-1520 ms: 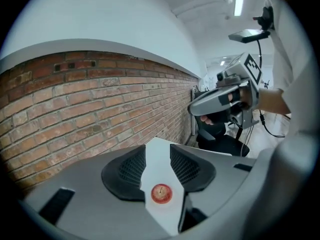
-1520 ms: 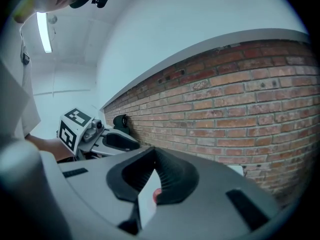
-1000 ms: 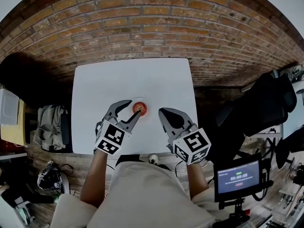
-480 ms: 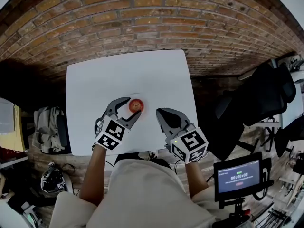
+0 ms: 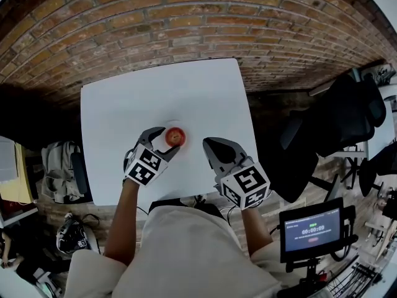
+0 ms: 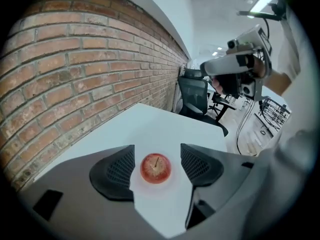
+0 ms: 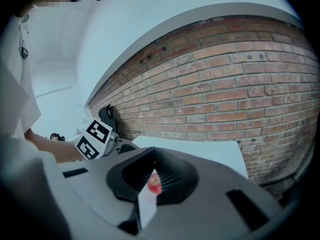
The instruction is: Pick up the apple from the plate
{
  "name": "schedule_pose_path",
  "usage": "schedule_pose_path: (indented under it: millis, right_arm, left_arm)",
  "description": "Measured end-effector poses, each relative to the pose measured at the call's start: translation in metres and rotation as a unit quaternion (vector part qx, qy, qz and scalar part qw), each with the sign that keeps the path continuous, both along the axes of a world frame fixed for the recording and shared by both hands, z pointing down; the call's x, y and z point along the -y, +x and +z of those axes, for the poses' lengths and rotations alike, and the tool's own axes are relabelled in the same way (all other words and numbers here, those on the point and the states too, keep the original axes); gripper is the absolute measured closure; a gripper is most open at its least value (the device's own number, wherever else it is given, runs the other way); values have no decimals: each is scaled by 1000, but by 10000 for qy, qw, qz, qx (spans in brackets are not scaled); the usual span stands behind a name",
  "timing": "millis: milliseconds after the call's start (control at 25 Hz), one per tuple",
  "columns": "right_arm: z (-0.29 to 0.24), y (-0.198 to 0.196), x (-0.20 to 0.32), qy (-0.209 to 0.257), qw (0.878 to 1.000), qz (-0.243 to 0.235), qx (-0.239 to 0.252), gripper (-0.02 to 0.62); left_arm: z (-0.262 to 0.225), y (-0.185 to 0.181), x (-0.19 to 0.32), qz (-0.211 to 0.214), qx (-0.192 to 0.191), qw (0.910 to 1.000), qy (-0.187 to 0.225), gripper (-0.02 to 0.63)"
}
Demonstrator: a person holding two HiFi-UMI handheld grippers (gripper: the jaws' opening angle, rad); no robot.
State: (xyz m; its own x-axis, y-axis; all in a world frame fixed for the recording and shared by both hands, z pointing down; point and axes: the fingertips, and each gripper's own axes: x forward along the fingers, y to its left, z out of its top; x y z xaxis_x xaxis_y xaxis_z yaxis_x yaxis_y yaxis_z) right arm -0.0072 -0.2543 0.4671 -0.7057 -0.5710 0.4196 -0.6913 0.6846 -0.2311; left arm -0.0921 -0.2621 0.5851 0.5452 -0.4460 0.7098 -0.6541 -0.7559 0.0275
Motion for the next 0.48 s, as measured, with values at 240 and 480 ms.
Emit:
schedule_pose_path:
  millis: [240,480]
  right_arm:
    - [9,1,5,-79,9999,46,-67,594]
    - [23,-3,7,-232,9996,50,-146,594]
  left_arm:
    - [22,0,-3,74,48,9996,-283,326]
    - [39,0,-3,205,133,9988,-421,319]
